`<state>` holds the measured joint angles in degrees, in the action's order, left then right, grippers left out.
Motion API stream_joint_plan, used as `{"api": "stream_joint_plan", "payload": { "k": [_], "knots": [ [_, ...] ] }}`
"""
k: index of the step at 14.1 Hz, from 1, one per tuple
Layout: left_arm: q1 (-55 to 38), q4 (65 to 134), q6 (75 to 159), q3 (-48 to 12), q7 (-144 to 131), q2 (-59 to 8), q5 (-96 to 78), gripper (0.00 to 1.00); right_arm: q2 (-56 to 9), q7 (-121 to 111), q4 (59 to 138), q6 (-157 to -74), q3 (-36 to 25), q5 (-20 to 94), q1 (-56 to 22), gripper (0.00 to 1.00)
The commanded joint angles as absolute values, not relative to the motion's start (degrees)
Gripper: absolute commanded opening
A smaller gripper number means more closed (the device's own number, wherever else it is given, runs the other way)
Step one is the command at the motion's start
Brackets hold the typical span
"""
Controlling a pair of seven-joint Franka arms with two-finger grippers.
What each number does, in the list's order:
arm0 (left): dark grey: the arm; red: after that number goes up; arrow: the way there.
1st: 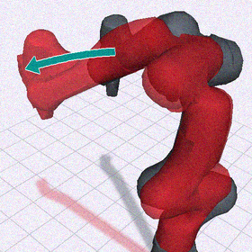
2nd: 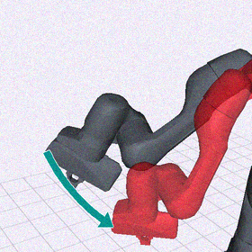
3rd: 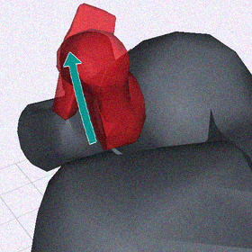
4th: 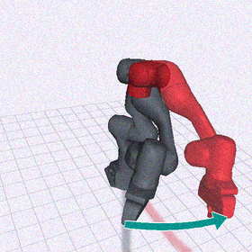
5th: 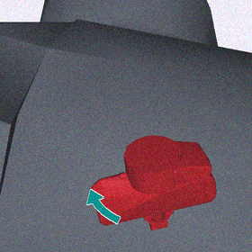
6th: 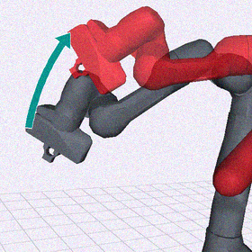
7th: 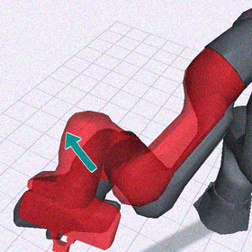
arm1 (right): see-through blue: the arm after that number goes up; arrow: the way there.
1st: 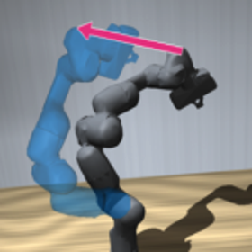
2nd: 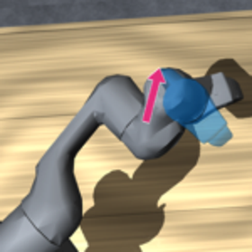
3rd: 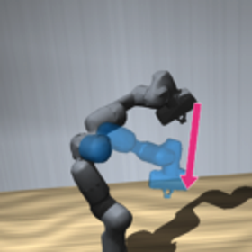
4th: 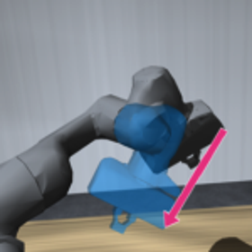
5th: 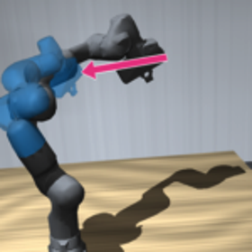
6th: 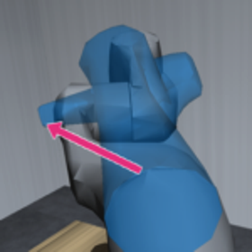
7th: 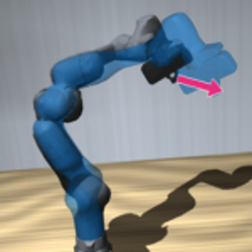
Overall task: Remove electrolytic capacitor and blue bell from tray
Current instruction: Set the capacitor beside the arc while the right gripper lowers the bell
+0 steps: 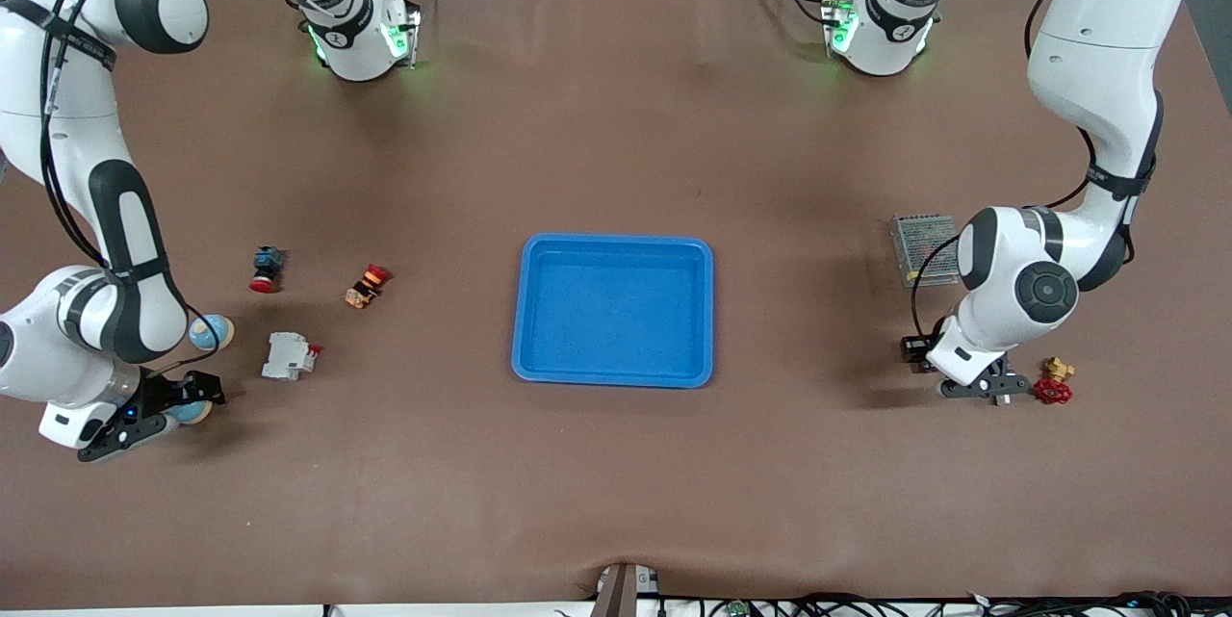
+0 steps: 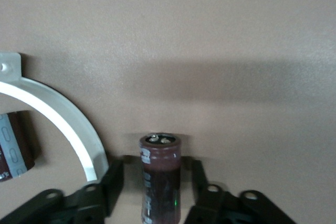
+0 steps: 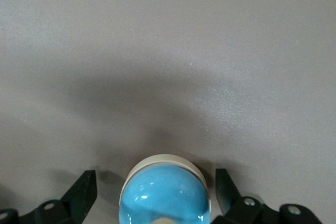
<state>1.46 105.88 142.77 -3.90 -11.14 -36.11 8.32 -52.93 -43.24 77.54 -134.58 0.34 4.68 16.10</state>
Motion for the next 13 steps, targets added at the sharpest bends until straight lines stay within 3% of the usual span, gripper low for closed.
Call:
{"api": "stream_joint_plan", "payload": {
  "k": [1, 7, 13],
  "knots": [
    [2.28, 104.42, 142.04, -4.04, -10.99, -34.55, 8.79, 1.00, -52.74, -45.17, 75.85, -131.85, 1.49, 5.71, 17.49, 1.00],
    [4.83, 101.34, 128.61, -4.31, -7.92, -27.79, 8.00, 1.00, -52.03, -44.39, 65.58, -116.38, 1.32, 5.36, 16.88, 1.00],
    [8.79, 101.34, 112.88, -4.48, 1.84, -15.58, 2.29, 1.00, -50.98, -36.14, 64.43, -114.43, 1.32, 5.27, 12.75, 1.00]
  ]
}}
